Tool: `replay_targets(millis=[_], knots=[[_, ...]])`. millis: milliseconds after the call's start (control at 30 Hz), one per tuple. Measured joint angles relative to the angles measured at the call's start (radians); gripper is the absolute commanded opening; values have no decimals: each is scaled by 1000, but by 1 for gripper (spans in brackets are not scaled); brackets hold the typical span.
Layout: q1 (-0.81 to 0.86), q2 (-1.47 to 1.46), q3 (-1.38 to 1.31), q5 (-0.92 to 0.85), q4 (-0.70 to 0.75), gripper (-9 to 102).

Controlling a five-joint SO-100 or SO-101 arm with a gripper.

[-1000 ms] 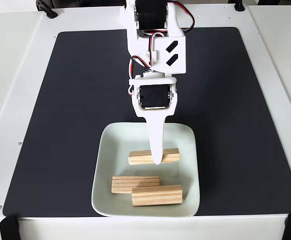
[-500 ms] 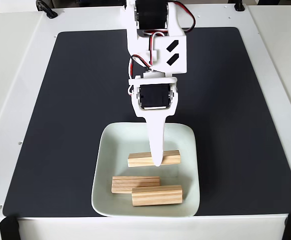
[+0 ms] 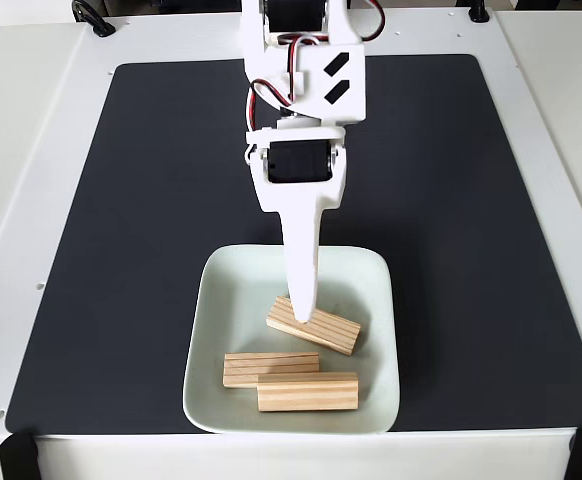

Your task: Pick up the wooden block and place them on the plate.

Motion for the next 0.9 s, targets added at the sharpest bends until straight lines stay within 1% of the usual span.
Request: replay_targets(millis=[100, 200, 333, 433, 533, 633, 733, 833, 900], knots=[[0, 95, 75, 0, 2, 39], [0, 222, 181, -3, 52, 32], [-8, 422, 365, -78, 195, 14], [-15, 571, 518, -120, 265, -1], [-8, 726, 669, -155, 314, 1], [-8, 877, 778, -186, 397, 0], [-44, 974, 839, -230, 526, 0], [-57, 997, 842, -278, 680, 0], [-51, 1002, 842, -298, 741, 0]])
